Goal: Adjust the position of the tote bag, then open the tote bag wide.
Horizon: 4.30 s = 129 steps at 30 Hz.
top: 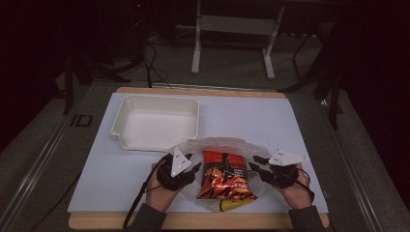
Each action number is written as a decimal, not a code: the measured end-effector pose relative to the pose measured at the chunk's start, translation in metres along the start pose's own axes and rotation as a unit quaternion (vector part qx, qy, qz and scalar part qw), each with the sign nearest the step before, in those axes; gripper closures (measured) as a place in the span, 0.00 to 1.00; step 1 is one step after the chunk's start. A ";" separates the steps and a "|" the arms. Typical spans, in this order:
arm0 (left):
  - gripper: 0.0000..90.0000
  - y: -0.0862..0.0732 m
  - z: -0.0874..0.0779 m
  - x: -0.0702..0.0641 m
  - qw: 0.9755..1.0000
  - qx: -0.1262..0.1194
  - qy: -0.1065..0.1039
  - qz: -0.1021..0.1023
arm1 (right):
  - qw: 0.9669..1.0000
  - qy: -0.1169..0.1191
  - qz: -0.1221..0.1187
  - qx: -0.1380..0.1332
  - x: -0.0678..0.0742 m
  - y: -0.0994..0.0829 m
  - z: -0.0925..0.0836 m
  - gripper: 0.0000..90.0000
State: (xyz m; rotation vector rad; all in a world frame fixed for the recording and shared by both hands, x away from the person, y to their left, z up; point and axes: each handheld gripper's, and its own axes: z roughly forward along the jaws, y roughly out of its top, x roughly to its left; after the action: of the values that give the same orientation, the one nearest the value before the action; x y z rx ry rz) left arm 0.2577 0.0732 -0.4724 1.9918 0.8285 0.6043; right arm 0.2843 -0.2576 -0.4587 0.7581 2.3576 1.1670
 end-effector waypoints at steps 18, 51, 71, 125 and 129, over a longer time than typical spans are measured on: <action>0.62 -0.008 -0.002 -0.010 0.999 0.008 -0.052 -0.011 | 1.000 0.017 0.013 0.007 -0.003 -0.002 0.015 0.78; 0.66 -0.040 -0.013 -0.034 0.991 0.051 -0.126 -0.007 | 0.999 0.005 0.032 0.011 -0.012 -0.009 0.021 0.78; 0.93 -0.042 -0.005 -0.040 0.988 0.097 -0.117 0.030 | 0.999 0.006 0.034 0.017 -0.012 -0.012 0.024 0.78; 0.99 0.019 -0.030 -0.010 0.994 -0.014 -0.105 -0.016 | 0.999 0.003 0.031 0.025 -0.014 -0.020 0.018 0.63; 0.99 0.023 -0.029 -0.007 0.994 -0.020 -0.103 -0.020 | 0.999 0.005 0.026 0.023 -0.014 -0.021 0.018 0.62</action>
State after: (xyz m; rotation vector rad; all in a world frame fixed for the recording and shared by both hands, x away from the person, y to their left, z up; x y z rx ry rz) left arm 0.2405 0.0741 -0.4383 1.9573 0.7212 0.3810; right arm 0.2989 -0.2659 -0.4849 0.8358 2.3937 1.1439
